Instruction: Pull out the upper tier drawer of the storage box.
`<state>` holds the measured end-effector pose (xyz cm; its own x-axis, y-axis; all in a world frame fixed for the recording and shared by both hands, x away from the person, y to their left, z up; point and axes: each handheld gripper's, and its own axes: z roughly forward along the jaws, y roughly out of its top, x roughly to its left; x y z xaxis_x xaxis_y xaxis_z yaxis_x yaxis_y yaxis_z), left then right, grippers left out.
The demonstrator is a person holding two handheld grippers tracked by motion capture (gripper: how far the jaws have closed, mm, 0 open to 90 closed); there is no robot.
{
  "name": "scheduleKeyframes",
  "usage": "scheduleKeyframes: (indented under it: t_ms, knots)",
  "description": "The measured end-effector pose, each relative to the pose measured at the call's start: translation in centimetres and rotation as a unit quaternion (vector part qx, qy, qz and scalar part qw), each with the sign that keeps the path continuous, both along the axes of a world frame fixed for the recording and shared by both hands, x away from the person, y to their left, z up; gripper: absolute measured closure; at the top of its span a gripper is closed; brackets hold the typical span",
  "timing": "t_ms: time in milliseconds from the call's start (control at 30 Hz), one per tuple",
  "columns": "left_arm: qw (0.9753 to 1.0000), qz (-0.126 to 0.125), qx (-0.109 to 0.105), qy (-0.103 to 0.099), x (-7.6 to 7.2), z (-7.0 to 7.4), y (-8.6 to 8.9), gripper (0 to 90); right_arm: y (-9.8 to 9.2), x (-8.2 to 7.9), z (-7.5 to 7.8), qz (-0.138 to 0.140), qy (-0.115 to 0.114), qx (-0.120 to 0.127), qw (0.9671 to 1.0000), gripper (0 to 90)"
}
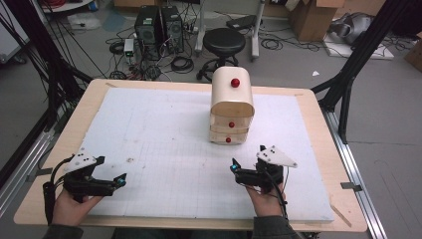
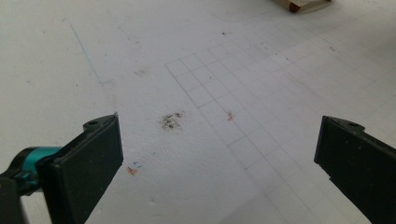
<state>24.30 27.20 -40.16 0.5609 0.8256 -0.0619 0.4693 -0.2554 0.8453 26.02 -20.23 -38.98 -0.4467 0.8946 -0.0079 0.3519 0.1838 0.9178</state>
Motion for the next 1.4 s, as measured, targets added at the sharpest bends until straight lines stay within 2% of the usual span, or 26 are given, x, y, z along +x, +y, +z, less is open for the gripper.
scheduleKeyframes:
  t_ms: [67, 167, 200, 367, 600, 767, 933, 967, 1100, 1300, 1400]
  knots:
    - [1.0, 0.0, 0.0, 0.0, 0.0, 0.0, 0.0, 1.7, 0.5, 0.1, -0.1, -0.003, -0.006, -0.001, 1.0, 0.3]
    - [1.0, 0.0, 0.001, -0.001, 0.0, 0.0, 0.1, 1.7, 1.3, 0.3, -0.2, -0.011, -0.02, 0.014, 0.9997, 0.3]
    - [1.0, 0.0, 0.0, -0.001, 0.0, 0.0, 0.1, 1.7, 1.7, 0.5, -0.4, -0.021, -0.026, 0.021, 0.9992, 0.2]
    - [1.0, 0.001, 0.002, -0.001, 0.0, 0.0, 0.2, 1.7, 2.7, 0.8, -0.5, -0.03, -0.036, 0.029, 0.9985, 0.3]
    - [1.0, 0.0, 0.001, -0.001, 0.1, 0.0, 0.1, 1.7, 4.0, 1.5, -0.4, -0.055, -0.059, 0.032, 0.9962, 0.7]
    - [1.0, 0.0, 0.002, 0.0, 0.1, 0.0, 0.1, 1.7, 4.5, 1.8, -0.2, -0.057, -0.073, 0.032, 0.9952, 5.4]
    - [1.0, 0.001, 0.001, 0.0, 0.1, 0.0, 0.2, 1.7, 5.0, 2.5, 0.4, -0.065, -0.076, 0.035, 0.9944, 7.0]
    - [1.0, 0.001, 0.001, 0.0, 0.1, 0.0, 0.2, 1.7, 5.1, 2.7, 0.7, -0.07, -0.08, 0.035, 0.9937, 13.0]
    - [1.0, 0.001, -0.001, 0.0, 0.1, 0.0, 0.1, 1.7, 5.4, 3.1, 1.0, -0.075, -0.095, 0.033, 0.9921, 18.2]
    - [1.0, 0.0, 0.0, 0.0, 0.2, 0.0, 0.1, 1.7, 6.0, 3.9, 1.2, -0.105, -0.087, 0.02, 0.9905, 29.2]
    - [1.0, -0.001, 0.003, -0.001, 0.2, 0.0, 0.2, 1.7, 6.2, 4.1, 1.2, -0.111, -0.093, 0.019, 0.9893, 31.4]
